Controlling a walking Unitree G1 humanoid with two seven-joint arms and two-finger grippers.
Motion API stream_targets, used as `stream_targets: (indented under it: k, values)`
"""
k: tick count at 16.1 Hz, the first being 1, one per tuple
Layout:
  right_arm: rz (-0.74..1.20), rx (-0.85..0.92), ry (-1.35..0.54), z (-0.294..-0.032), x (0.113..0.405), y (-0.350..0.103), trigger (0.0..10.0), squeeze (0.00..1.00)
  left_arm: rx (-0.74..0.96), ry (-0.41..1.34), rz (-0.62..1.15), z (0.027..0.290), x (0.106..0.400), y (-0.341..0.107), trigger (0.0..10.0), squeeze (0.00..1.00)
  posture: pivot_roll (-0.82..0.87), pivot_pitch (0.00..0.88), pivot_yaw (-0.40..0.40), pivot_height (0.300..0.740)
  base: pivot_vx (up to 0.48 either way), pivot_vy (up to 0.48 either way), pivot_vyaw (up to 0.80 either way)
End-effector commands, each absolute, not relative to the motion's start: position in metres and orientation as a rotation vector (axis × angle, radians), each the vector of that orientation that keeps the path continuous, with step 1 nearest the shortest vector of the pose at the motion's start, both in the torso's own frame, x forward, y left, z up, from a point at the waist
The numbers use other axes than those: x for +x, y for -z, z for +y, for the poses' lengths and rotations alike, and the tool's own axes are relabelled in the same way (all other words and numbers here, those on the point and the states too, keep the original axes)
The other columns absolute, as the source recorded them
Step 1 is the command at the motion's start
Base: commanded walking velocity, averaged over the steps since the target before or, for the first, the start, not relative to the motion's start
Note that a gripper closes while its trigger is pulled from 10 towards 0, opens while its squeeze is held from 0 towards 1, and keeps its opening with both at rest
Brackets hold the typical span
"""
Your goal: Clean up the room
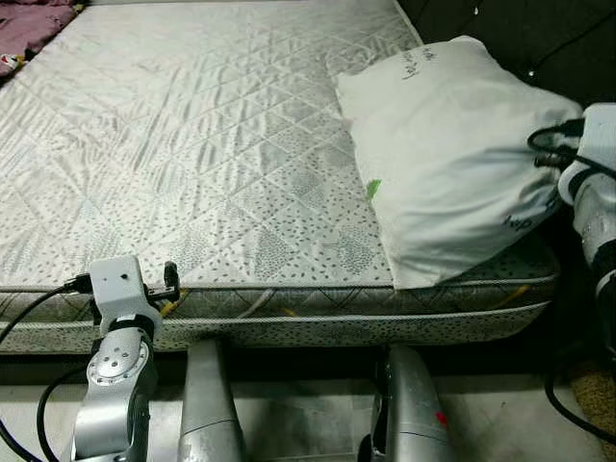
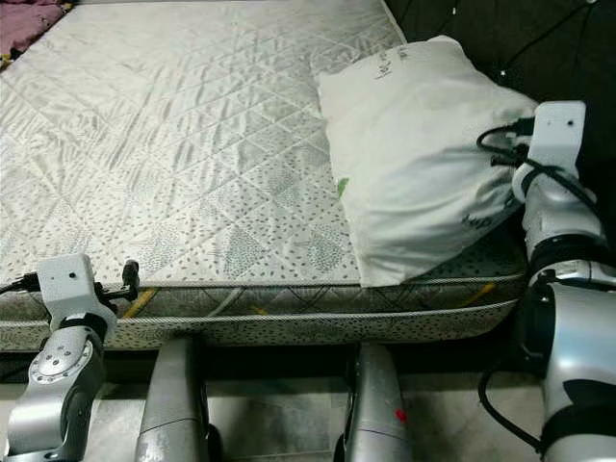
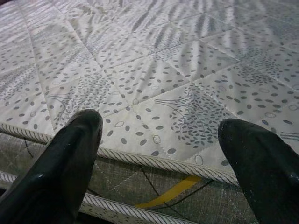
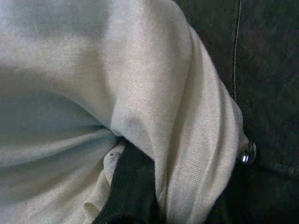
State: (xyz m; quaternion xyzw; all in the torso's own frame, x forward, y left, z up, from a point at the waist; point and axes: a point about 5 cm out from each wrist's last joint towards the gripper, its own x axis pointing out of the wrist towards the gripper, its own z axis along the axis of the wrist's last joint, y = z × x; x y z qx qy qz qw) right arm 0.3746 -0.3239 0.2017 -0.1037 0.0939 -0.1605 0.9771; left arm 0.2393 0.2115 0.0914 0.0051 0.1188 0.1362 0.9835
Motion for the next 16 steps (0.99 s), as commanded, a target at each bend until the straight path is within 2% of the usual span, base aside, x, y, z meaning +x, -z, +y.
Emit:
stream_targets:
  k: [1,3,4,5,6,9,12,16]
  values:
    - [0.083,-0.223,0.319,-0.319,0.379,-0.216,0.0,0.0,0.025,-0.282,0.214,0.212,0.243,-0.097,10.0,0.0,0.0,0.0,0.003,0.507,0.0,0.0,0.0]
    - [0.086,-0.238,0.348,-0.313,0.379,-0.204,0.0,0.0,0.025,-0.285,0.215,0.214,0.243,-0.097,10.0,0.0,0.0,0.0,0.003,0.507,0.0,0.0,0.0]
    - [0.085,-0.28,0.348,-0.307,0.38,-0.199,9.9,0.0,0.025,-0.287,0.215,0.214,0.243,-0.097,10.0,0.0,0.0,0.0,0.004,0.507,0.0,0.0,0.0]
    - [0.08,-0.294,0.343,-0.301,0.381,-0.195,10.0,0.0,0.027,-0.29,0.216,0.215,0.243,-0.097,10.0,0.0,0.0,0.0,0.004,0.507,0.0,0.0,0.0]
    - [0.079,-0.278,0.339,-0.296,0.382,-0.192,10.0,1.0,0.026,-0.29,0.217,0.214,0.242,-0.097,10.0,0.0,0.0,0.0,0.003,0.507,0.0,0.0,0.0]
    - [0.082,-0.284,0.35,-0.289,0.384,-0.187,10.0,1.0,0.023,-0.288,0.221,0.212,0.241,-0.096,10.0,0.0,0.0,0.0,0.001,0.507,0.0,0.0,0.0]
    - [0.119,-0.118,0.426,-0.294,0.383,-0.186,10.0,1.0,0.026,-0.299,0.226,0.215,0.239,-0.095,10.0,0.0,0.01,0.0,-0.002,0.507,0.0,0.0,0.0]
    - [0.085,-0.119,0.468,-0.297,0.38,-0.184,10.0,1.0,0.03,-0.31,0.214,0.216,0.239,-0.095,10.0,0.0,0.0,0.0,-0.006,0.507,0.0,0.0,0.0]
